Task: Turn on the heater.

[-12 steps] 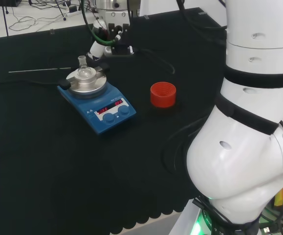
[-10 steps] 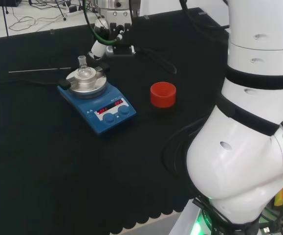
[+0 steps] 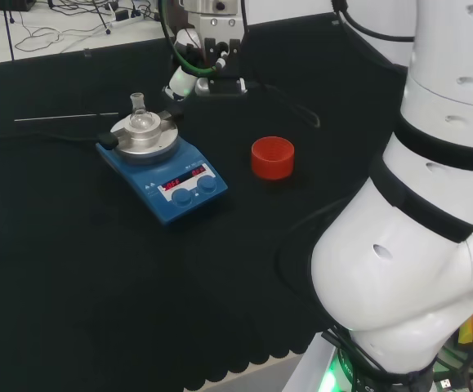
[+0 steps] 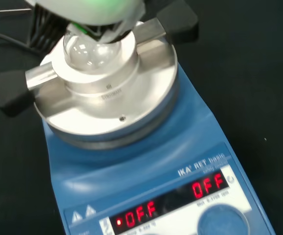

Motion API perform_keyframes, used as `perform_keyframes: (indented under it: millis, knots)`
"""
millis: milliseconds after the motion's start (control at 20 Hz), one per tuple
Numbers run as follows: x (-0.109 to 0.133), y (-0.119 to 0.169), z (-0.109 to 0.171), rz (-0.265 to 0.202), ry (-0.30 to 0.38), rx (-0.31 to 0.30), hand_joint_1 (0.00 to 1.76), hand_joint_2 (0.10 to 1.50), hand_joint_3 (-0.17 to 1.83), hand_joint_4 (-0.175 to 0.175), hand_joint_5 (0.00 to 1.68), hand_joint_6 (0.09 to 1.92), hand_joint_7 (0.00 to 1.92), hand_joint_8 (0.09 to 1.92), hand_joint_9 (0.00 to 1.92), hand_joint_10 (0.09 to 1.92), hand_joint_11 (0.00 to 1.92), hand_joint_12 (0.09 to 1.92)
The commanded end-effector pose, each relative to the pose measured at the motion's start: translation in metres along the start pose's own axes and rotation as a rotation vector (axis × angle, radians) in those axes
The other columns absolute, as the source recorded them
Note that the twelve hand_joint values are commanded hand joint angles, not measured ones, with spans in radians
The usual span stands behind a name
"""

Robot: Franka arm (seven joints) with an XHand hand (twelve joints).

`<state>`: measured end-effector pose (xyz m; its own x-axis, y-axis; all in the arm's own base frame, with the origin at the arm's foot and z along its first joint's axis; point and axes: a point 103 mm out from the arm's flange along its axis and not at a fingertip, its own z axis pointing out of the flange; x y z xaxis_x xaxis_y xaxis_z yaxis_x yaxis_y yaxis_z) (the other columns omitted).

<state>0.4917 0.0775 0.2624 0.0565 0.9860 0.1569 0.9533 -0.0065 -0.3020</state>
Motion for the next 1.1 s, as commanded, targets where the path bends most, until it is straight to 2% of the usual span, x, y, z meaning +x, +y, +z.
perform_keyframes:
  millis: [50, 300, 750, 1100]
  knots:
    - [-0.017, -0.045, 0.009, 0.026, -0.006, -0.022, 0.92, 0.59, 0.7, -0.024, 0.46, 0.56, 0.18, 0.66, 0.3, 0.71, 0.05, 1.42]
    - [-0.018, -0.068, 0.024, 0.029, -0.004, 0.0, 0.92, 0.59, 0.69, -0.024, 0.48, 0.53, 0.25, 0.67, 0.37, 0.71, 0.12, 1.4]
    - [-0.009, -0.088, 0.042, 0.025, -0.022, 0.036, 0.92, 0.6, 0.69, -0.024, 0.49, 0.51, 0.37, 0.71, 0.49, 0.7, 0.18, 1.39]
    - [0.004, -0.102, 0.062, 0.014, -0.073, 0.099, 0.93, 0.6, 0.69, -0.03, 0.49, 0.49, 0.67, 0.78, 0.79, 0.67, 0.39, 1.33]
